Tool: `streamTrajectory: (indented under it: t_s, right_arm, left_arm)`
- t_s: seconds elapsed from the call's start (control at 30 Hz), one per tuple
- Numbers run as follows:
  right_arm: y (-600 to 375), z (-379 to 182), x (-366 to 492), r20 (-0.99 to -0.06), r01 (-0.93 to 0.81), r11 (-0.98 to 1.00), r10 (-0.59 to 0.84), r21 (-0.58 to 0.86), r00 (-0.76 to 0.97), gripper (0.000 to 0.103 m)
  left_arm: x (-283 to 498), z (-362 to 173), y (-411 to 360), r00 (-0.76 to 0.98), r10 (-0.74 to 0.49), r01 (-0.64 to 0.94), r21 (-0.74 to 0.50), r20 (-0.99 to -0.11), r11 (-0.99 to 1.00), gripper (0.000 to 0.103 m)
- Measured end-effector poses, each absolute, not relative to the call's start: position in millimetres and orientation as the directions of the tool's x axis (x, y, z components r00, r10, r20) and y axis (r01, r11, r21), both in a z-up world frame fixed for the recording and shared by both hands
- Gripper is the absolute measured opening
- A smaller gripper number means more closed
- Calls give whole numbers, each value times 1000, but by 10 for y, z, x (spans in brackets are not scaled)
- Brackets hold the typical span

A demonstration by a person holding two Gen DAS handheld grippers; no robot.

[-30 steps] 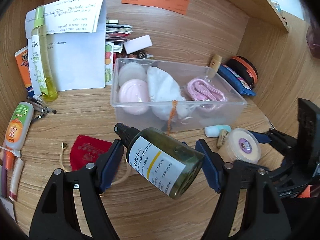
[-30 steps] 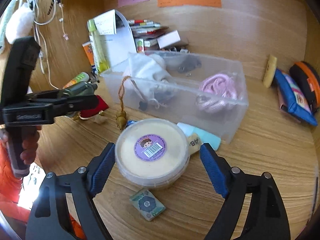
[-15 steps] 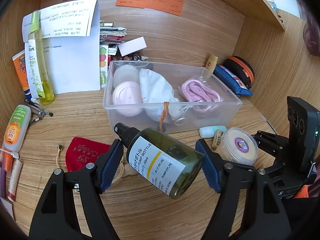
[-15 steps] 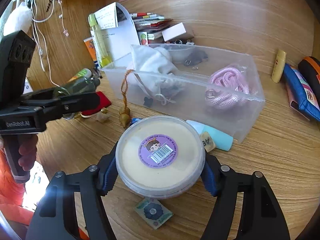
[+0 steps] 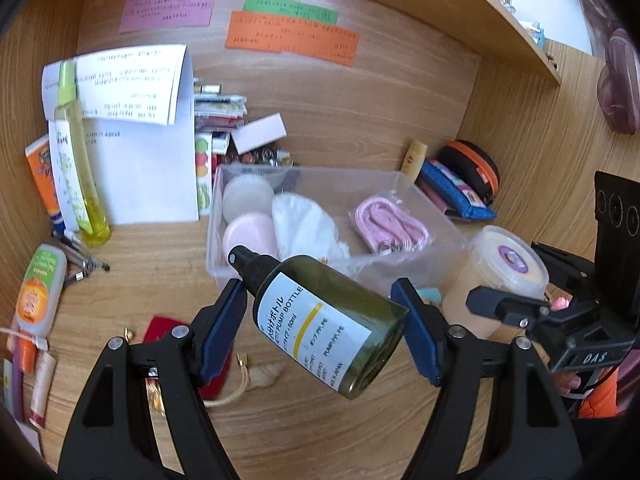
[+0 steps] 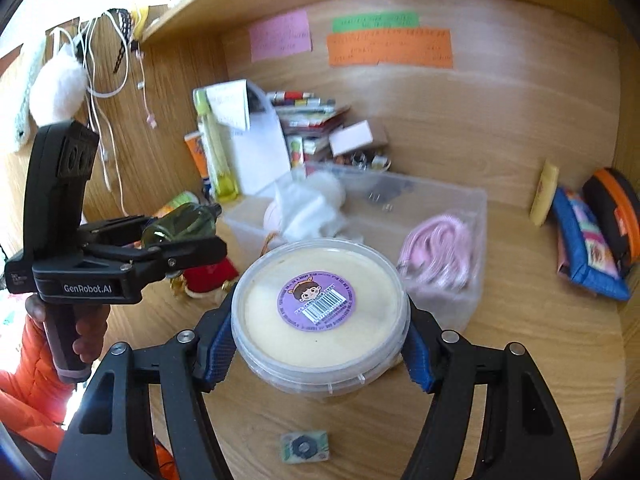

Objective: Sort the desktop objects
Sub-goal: 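Lift the green bottle with the left gripper while the right lifts the beige tub, then lower the green bottle into the box with the left gripper while the right lowers the tub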

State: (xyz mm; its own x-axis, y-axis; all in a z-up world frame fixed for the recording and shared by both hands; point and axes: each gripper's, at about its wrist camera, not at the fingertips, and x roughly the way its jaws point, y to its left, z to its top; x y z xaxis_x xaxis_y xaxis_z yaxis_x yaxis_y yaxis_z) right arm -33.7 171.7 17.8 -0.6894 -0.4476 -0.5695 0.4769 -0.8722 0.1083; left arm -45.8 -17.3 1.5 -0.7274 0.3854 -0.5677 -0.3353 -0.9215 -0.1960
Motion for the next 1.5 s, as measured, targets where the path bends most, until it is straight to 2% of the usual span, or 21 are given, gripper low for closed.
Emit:
streamTrajectory:
  t_s: [0.33,0.77,1.0,1.5]
  right_arm:
    - [1870,394,-659,-525,444,-888,-435,117,-732,66]
    - [1876,390,-1236,-540,431,-895,-420,115,-729,66]
    - [1859,288,-1529,-579,434,-894,-414,112,-703,66]
    - [1760,-86,-1802,-670,434,-898,-364,68,-648,66]
  left_arm:
    - [-724,248,-189,-755,386,-347,-177,-530,-921,74]
    - [-1247,488,-34,-769,398,-352,-189,-500,-917,74]
    - [-1543,399,108,-745,396,-356,-183,-537,-916,74]
    - [-2034,-138,189,-652,379,-320,-214,-656,-923,74]
